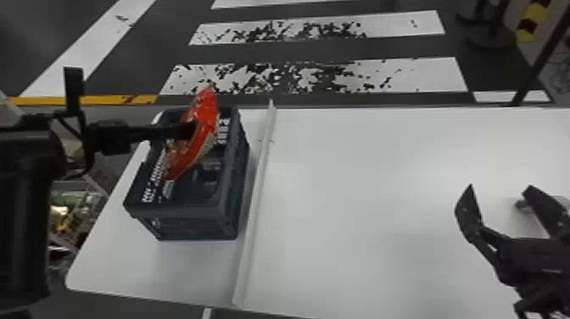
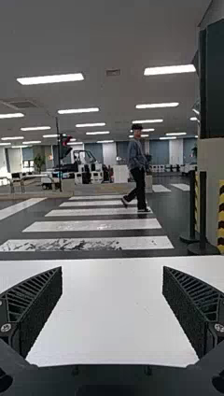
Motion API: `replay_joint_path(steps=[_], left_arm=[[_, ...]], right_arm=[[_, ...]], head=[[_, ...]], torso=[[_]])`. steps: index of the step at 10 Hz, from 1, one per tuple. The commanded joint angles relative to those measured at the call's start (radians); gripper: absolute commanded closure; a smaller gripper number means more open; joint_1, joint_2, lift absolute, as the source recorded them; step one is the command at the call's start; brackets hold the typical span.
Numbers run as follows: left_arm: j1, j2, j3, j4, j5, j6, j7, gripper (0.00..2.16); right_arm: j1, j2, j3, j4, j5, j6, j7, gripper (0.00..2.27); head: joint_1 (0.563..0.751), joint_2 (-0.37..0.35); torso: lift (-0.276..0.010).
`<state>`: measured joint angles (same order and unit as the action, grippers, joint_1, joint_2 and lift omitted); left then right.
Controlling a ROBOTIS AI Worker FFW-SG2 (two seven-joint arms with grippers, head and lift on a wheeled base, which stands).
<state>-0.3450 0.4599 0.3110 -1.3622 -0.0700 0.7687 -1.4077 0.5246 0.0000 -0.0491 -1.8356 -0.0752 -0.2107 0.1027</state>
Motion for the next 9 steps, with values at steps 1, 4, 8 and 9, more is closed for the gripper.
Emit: replay_joint_path(steps=[1, 4, 8, 9], left_arm=[[0.007, -0.015, 0.016, -0.144, 0.042, 0.179, 0.01, 2.13], [0.049, -0.13, 0.008, -0.42, 0.059, 0.403, 0.07, 2.13], [0.092, -0.33, -0.158, -0.48, -0.033, 0.473, 0.162, 2.13], [0.098, -0.368, -0.204, -0.48, -0.056, 0.47, 0.182, 2.13]], right_arm=[[0.0, 0.001, 0.0, -0.002, 0.0, 0.001, 0.0, 0.07], [0.002, 0.001, 0.0, -0.021, 0.002, 0.023, 0.0, 0.08], [0.012, 0.001, -0.006, -0.05, 0.005, 0.05, 0.0, 0.08], [0.012, 0.001, -0.012, -0.051, 0.005, 0.057, 0.0, 0.08]], head=[[0.695, 0.158], [0.695, 0.113], [0.695, -0.034], [0.695, -0.058]], torso=[[-0.095], [-0.095], [-0.095], [-0.095]])
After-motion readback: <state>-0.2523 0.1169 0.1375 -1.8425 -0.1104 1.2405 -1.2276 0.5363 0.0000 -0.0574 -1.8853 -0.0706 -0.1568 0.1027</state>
